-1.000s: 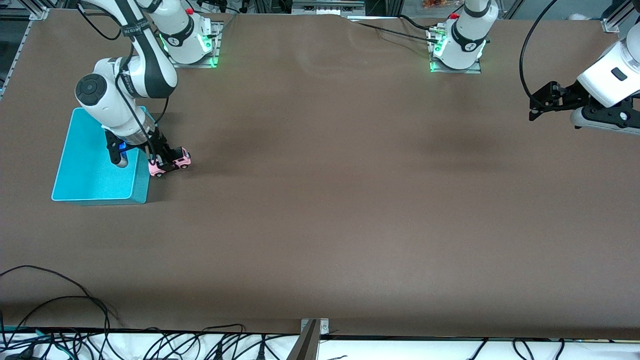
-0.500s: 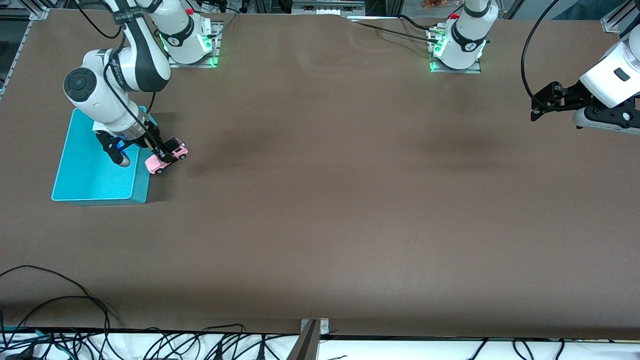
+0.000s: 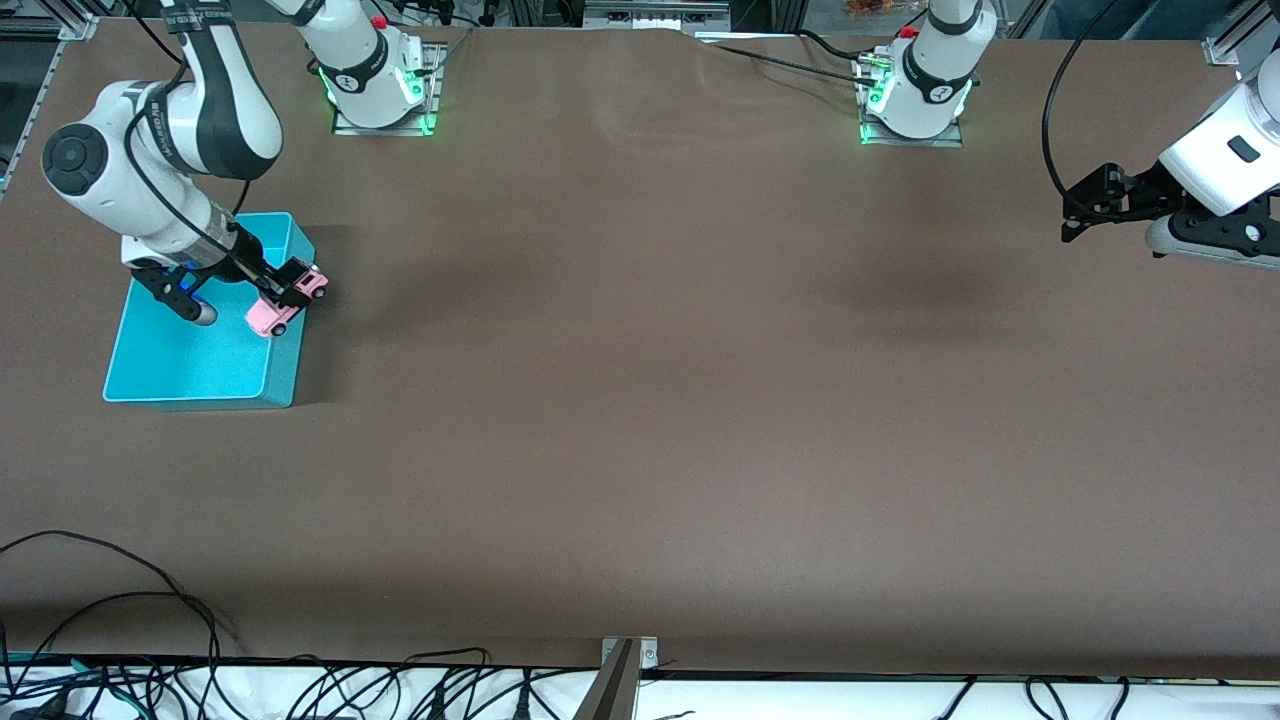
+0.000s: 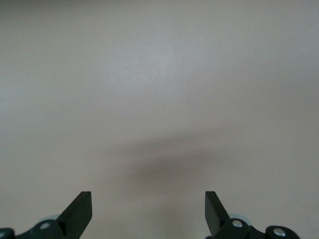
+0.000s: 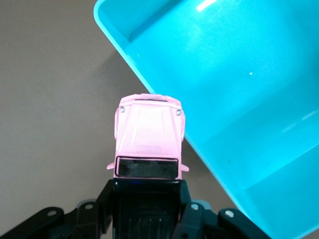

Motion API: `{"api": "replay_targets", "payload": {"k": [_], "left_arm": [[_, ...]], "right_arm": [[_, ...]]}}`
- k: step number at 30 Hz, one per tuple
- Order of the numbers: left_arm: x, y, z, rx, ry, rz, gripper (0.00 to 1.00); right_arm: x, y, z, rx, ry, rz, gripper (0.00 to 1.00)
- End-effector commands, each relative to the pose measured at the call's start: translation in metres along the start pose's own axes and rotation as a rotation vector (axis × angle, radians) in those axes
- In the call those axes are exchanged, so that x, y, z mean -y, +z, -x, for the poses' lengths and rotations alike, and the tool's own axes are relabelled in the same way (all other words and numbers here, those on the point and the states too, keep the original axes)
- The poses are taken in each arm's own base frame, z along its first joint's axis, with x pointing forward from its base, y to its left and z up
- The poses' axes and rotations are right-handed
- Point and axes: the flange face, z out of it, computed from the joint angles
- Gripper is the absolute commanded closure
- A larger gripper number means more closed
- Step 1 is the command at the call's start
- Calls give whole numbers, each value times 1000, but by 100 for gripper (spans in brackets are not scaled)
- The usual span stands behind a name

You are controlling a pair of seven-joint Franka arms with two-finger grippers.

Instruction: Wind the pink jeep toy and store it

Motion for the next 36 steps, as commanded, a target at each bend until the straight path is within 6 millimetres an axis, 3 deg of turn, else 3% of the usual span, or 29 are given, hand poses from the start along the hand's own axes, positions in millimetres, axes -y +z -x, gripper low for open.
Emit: {"api": "replay_targets", "payload": {"k": [1, 10, 15, 29, 36], "left_arm": [[1, -4, 0, -7, -9, 16, 0], [-2, -4, 0, -7, -6, 16, 0], [-2, -4, 0, -7, -6, 16, 0], [-1, -3, 0, -4, -6, 15, 0], [-1, -4, 0, -6, -6, 14, 0]], "right_arm": [[-19, -5, -6, 15, -35, 3, 100], [-73, 5, -30, 33, -113, 21, 100], [-99, 22, -39, 54, -202, 86, 100], [-112, 56, -41, 100, -292, 220, 100], [-130, 66, -47, 112, -323, 240, 100]]}}
